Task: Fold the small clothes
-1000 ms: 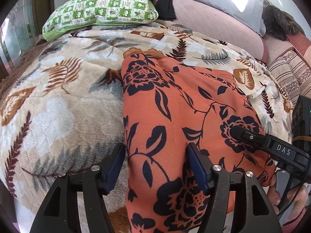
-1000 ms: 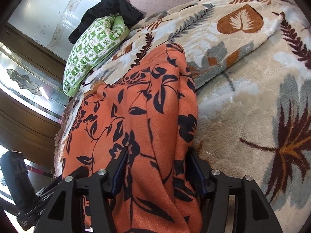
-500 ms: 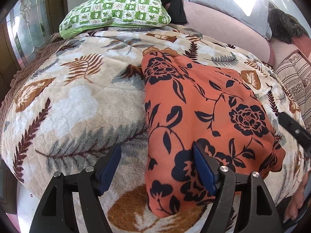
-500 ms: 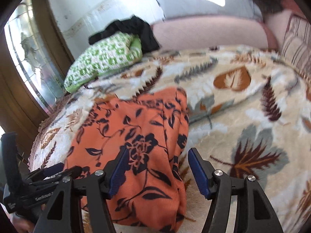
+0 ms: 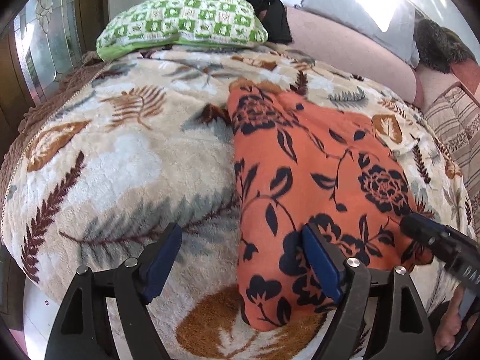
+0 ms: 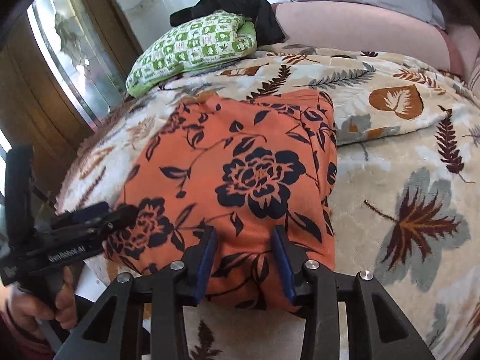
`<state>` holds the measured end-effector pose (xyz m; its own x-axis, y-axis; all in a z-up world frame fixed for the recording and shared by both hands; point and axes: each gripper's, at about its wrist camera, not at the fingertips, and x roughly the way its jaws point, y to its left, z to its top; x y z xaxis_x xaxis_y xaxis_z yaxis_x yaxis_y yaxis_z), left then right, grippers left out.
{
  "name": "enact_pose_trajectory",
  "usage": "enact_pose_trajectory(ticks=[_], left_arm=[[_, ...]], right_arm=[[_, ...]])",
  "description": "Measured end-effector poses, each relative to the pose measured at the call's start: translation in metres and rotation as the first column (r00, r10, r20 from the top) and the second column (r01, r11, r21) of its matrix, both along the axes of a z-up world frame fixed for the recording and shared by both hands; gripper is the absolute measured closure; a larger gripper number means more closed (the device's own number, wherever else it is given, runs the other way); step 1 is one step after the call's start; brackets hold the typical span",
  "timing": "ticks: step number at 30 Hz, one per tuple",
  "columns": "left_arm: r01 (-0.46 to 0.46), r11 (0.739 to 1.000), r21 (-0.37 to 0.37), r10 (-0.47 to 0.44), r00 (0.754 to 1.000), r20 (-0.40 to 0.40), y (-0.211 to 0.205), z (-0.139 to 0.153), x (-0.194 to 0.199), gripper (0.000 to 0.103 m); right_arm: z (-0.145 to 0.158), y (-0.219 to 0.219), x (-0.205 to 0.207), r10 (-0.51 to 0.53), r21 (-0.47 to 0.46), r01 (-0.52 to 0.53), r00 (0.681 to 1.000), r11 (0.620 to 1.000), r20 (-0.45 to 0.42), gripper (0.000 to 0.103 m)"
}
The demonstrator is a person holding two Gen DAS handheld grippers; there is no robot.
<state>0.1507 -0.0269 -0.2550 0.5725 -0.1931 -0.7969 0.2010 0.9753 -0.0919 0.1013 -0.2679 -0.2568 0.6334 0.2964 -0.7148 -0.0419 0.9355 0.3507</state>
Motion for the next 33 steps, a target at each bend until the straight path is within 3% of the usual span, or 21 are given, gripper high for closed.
enact_pose_trajectory(ticks=[2,5,7,10,13,15,20,29,33], left_arm=[[-0.021,1.0,0.003,0.021,0.999,0.039,0.003,0.007,0.006,0.02],[-0.038,0.999,0.001,0.037,0.998,0.047,0.004,0.008,0.019,0.02],[-0.04,0.999,0.013,0.039,0.998,0.046,0.002,0.004,0.025,0.02],[-0.033,0.998,0.048,0.031,0.999,0.044,-0.004,-0.002,0.032,0.02],[-0.013,0.998,0.065,0.01,0.999,0.049,-0.008,-0.004,0.033,0.02],[-0.011,0.997,0.075,0.007,0.998,0.057,-0.01,-0.004,0.031,0.02],[-0.021,0.998,0.061,0.016,0.997,0.08,-0.008,0.005,0.024,0.02],[-0.089,0.995,0.045,0.079,0.98,0.182,-0.003,0.055,-0.002,0.02],[-0.117,0.992,0.041,0.104,0.966,0.238,0.0,0.083,-0.021,0.02]], right_arm=[[0.008,-0.006,0.004,-0.022,0.032,0.022,1.0,0.999,0.022,0.062],[0.024,-0.006,0.031,-0.049,-0.024,0.051,0.997,0.998,0.056,0.062],[0.028,-0.007,0.056,-0.058,-0.014,0.059,0.997,0.998,0.046,0.062],[0.017,-0.01,0.097,-0.089,0.026,0.091,0.995,0.996,-0.043,0.062],[-0.017,-0.014,0.138,-0.154,-0.048,0.147,0.972,0.988,-0.18,0.062],[-0.028,-0.018,0.147,-0.164,-0.038,0.16,0.968,0.986,-0.192,0.062],[-0.008,-0.026,0.121,-0.176,0.012,0.18,0.972,0.984,-0.156,0.062],[0.044,-0.015,0.013,-0.179,-0.114,0.172,0.983,0.978,-0.051,0.049],[0.068,-0.01,-0.024,-0.18,-0.117,0.18,0.984,0.977,0.006,0.045]])
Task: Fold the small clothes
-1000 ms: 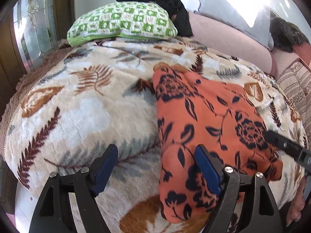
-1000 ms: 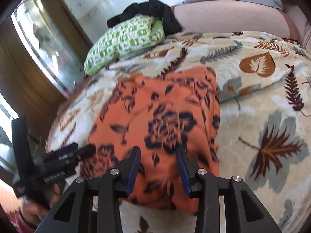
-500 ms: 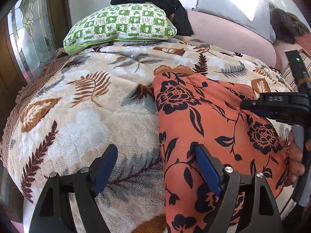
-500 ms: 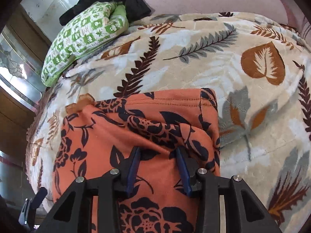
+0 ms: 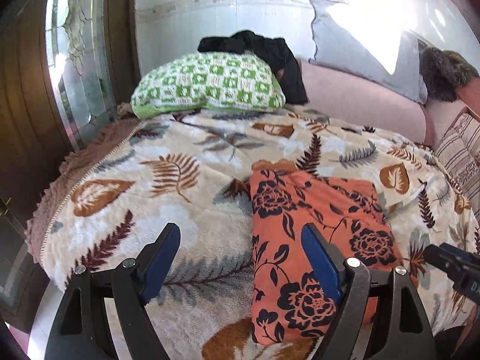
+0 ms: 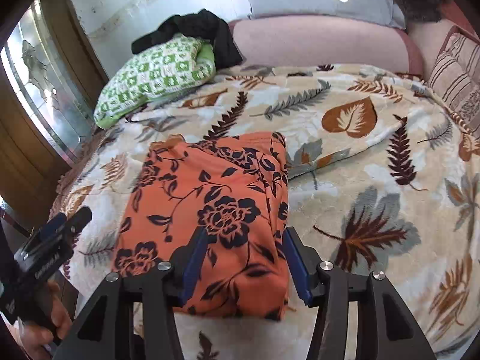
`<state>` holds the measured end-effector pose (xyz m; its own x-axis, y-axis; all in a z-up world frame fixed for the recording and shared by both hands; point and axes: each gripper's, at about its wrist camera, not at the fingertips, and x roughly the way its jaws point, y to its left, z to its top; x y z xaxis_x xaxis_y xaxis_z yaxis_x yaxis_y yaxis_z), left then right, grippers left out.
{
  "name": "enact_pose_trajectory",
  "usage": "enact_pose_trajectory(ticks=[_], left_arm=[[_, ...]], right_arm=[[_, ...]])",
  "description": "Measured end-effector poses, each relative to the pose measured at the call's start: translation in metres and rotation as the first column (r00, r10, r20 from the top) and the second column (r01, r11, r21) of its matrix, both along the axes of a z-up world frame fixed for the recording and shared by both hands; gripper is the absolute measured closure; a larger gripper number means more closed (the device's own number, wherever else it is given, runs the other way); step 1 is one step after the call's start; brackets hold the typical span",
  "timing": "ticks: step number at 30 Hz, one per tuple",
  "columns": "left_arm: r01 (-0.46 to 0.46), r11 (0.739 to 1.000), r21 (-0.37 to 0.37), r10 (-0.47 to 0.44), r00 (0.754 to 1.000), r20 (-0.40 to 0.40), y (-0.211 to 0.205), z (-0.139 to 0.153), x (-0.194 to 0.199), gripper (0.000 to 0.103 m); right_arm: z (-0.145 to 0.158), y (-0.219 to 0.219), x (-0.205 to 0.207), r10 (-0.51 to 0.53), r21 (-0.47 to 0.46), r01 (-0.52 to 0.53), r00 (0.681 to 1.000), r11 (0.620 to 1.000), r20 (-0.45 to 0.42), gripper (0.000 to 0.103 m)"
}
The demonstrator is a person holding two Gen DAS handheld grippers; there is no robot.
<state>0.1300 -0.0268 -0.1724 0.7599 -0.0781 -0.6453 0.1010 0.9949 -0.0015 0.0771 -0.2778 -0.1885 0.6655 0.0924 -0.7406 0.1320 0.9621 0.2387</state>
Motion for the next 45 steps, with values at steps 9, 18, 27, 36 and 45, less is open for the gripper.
enact_pose_trajectory(ticks=[9,18,27,36,45], left_arm=[[-0.024,0.998,0.053,0.017,0.992,0.128,-0.003,0.067,-0.042,0.01],[-0.116,0.986,0.123,0.081,0.963,0.258,0.003,0.106,-0.077,0.009],[-0.072,0.993,0.09,0.049,0.972,0.231,0.01,0.117,-0.089,0.009],[-0.044,0.997,0.071,0.027,0.973,0.231,0.014,0.126,-0.096,0.009],[-0.02,0.999,0.046,0.009,0.972,0.237,0.019,0.134,-0.101,0.009]], right_arm=[[0.056,0.014,-0.057,-0.019,-0.063,0.028,0.989,0.998,0.146,0.039],[0.079,0.016,-0.094,-0.064,-0.09,0.088,0.967,0.992,0.248,0.019],[0.087,0.024,-0.099,-0.067,-0.095,0.092,0.968,0.991,0.241,0.019],[0.092,0.033,-0.099,-0.082,-0.094,0.105,0.971,0.99,0.224,0.019],[0.092,0.045,-0.096,-0.041,-0.105,0.065,0.974,0.992,0.223,0.019]])
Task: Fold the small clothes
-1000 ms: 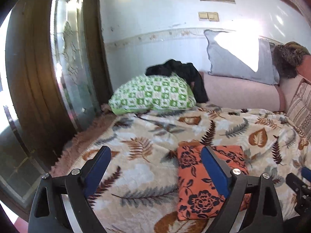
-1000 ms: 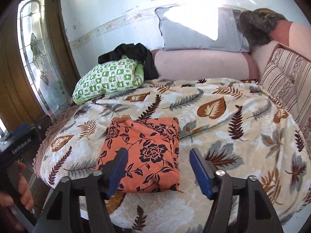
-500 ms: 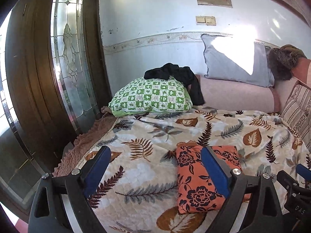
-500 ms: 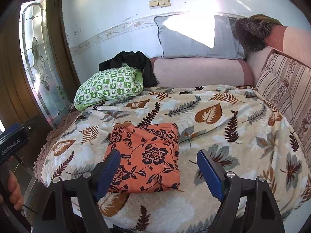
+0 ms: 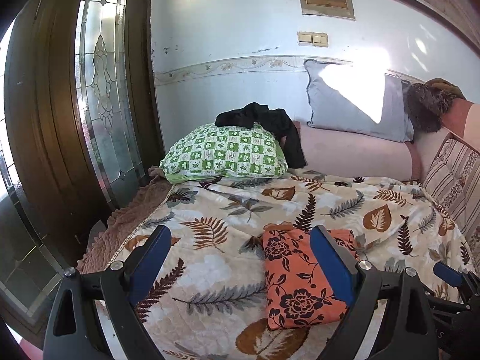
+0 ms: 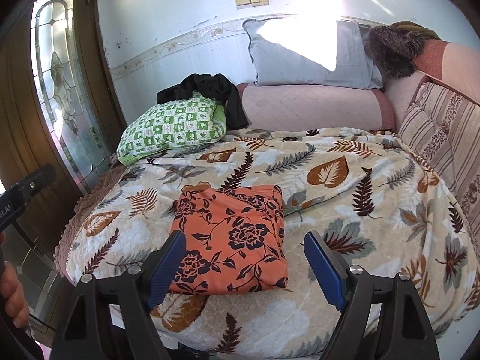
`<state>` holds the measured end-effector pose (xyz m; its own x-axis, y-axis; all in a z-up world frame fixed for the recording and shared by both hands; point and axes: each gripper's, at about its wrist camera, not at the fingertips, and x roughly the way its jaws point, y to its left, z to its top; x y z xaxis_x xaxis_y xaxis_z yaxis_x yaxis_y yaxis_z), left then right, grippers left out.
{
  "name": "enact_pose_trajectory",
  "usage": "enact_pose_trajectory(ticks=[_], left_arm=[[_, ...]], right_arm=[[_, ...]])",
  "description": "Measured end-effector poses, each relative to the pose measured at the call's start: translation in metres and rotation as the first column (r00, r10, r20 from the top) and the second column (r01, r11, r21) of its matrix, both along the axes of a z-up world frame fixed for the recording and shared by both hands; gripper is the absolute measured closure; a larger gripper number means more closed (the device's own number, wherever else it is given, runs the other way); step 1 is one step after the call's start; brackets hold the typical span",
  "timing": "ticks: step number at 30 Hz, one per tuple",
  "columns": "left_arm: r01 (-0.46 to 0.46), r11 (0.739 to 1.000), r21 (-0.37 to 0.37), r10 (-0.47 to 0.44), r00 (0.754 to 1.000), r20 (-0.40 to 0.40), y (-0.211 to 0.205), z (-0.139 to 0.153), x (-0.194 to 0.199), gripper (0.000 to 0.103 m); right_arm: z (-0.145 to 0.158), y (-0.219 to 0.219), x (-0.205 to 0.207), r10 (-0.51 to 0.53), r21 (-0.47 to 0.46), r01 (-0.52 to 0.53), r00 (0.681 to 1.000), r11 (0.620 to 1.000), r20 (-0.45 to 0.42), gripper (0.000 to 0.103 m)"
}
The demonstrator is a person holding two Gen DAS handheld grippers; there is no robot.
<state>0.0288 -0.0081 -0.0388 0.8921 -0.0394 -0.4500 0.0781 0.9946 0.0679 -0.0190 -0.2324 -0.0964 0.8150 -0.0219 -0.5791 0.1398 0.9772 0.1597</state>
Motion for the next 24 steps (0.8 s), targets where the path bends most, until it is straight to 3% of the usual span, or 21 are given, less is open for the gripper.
enact_pose_trajectory(ticks=[9,24], left_arm=[[0.006,1.0,-0.004,-0.006,1.0,0.005,0.001,0.002,0.0,0.009],[0.038,0.998,-0.046,-0.041,0.997,-0.059,-0.004,-0.015,0.023,0.009]], right_arm=[[0.005,0.008,0.002,0.021,-0.01,-0.021,1.0,1.0,0.018,0.019],[-0.007,0.005,0.016,0.034,-0.005,-0.034,0.999,0.999,-0.006,0.019]])
